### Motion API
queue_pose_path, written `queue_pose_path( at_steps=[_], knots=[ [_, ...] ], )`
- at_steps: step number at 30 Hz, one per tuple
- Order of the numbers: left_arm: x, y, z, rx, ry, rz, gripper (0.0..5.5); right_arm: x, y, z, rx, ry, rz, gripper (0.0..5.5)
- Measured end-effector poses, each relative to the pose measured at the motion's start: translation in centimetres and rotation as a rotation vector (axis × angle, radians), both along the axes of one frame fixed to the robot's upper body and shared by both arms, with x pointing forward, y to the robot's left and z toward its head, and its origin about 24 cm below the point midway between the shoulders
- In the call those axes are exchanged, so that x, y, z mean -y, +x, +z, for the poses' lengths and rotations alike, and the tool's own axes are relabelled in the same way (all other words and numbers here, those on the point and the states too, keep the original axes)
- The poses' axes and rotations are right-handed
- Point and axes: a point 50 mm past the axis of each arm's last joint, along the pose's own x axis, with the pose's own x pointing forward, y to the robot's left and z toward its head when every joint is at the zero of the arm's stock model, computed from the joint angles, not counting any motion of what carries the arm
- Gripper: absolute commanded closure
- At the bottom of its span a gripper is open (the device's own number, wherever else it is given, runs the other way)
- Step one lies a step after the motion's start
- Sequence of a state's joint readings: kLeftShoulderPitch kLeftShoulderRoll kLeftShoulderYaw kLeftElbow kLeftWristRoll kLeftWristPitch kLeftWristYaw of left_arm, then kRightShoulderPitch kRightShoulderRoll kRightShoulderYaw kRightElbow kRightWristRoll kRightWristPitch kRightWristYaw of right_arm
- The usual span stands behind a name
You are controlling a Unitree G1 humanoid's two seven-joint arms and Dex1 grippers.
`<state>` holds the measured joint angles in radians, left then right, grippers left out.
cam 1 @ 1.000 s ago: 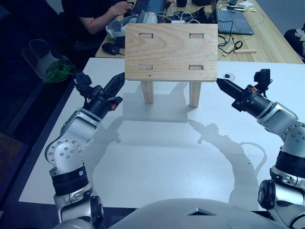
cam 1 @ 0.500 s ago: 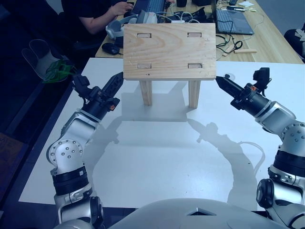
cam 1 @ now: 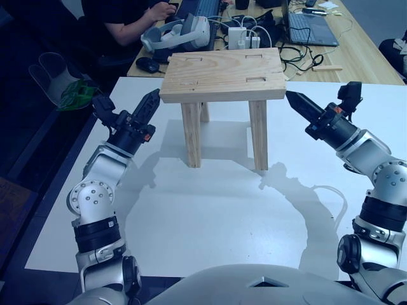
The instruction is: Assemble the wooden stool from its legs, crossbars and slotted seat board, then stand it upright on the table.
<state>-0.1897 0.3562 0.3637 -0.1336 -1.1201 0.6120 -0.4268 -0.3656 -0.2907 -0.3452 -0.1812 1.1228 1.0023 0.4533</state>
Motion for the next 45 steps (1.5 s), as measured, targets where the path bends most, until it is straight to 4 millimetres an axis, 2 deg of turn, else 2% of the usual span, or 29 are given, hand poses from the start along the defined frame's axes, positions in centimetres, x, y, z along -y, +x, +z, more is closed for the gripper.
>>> queue_pose_path(
  at_steps=[8, 11, 13, 17, 19, 21, 23, 25, 28, 31, 34, 35, 36, 37, 39, 40, 43, 45],
  knots=[
    [-0.6, 0.6, -0.8, 0.009, 0.032, 0.029, 5.49, -0.3, 0.1, -0.6, -0.004, -0.051, 0.024, 5.5],
    [-0.5, 0.6, -1.9, -0.021, 0.064, 0.02, 5.49, -0.1, 0.3, -2.2, -0.025, -0.128, 0.014, 5.5],
    [0.2, 0.3, -3.4, -0.072, 0.077, -0.019, 5.49, -0.2, 0.1, -4.4, -0.1, -0.201, 0.013, 5.5],
    [-0.7, -0.4, -5.8, -0.162, 0.128, 0.015, 5.49, 1.4, 0.9, -7.1, -0.165, -0.349, -0.138, 5.5],
    [-1.7, -0.4, -7.2, -0.219, 0.213, 0.118, 5.49, 2.3, 1.7, -8.2, -0.208, -0.398, -0.251, 5.5],
    [-3.6, -0.7, -9.8, -0.328, 0.347, 0.321, 5.49, 3.8, 2.6, -9.2, -0.244, -0.437, -0.418, 5.5],
    [-4.6, -1.4, -11.3, -0.363, 0.444, 0.466, 5.49, 4.3, 3.0, -9.6, -0.241, -0.441, -0.505, 5.5],
    [-4.9, -1.7, -11.9, -0.336, 0.522, 0.576, 5.49, 3.6, 3.1, -9.6, -0.177, -0.477, -0.535, 5.5],
    [-5.5, -2.0, -12.8, -0.342, 0.615, 0.67, 5.49, 1.6, 2.5, -9.6, -0.074, -0.548, -0.511, 5.5],
    [-5.9, -0.6, -11.3, -0.292, 0.629, 0.715, 5.49, 0.9, 2.2, -9.9, -0.053, -0.564, -0.575, 5.5],
    [-5.1, 1.7, -7.1, -0.138, 0.61, 0.752, 5.49, 0.5, 2.4, -9.5, 0.008, -0.663, -0.749, 5.5],
    [-4.1, 2.4, -6.1, -0.101, 0.588, 0.748, 5.49, 0.1, 2.6, -9.3, 0.034, -0.693, -0.811, 5.5],
    [-2.1, 3.2, -4.9, -0.056, 0.548, 0.719, 5.49, -0.7, 2.8, -9.1, 0.056, -0.701, -0.878, 5.5],
    [0.0, 3.9, -4.4, -0.036, 0.515, 0.666, 5.49, -1.9, 3.0, -9.0, 0.087, -0.715, -0.898, 5.5],
    [4.1, 4.5, -4.8, -0.034, 0.468, 0.529, 5.49, -5.2, 3.4, -8.9, 0.184, -0.746, -0.889, 5.5],
    [4.5, 4.5, -5.0, -0.043, 0.467, 0.51, 5.49, -6.6, 3.6, -8.8, 0.216, -0.749, -0.884, 5.5],
    [3.5, 5.4, -5.5, -0.078, 0.504, 0.468, 5.49, -8.3, 4.8, -8.6, 0.233, -0.761, -0.936, 5.5],
    [2.4, 7.3, -4.1, -0.066, 0.517, 0.485, 5.49, -10.3, 5.5, -8.2, 0.227, -0.765, -0.96, 5.5]
  ],
)
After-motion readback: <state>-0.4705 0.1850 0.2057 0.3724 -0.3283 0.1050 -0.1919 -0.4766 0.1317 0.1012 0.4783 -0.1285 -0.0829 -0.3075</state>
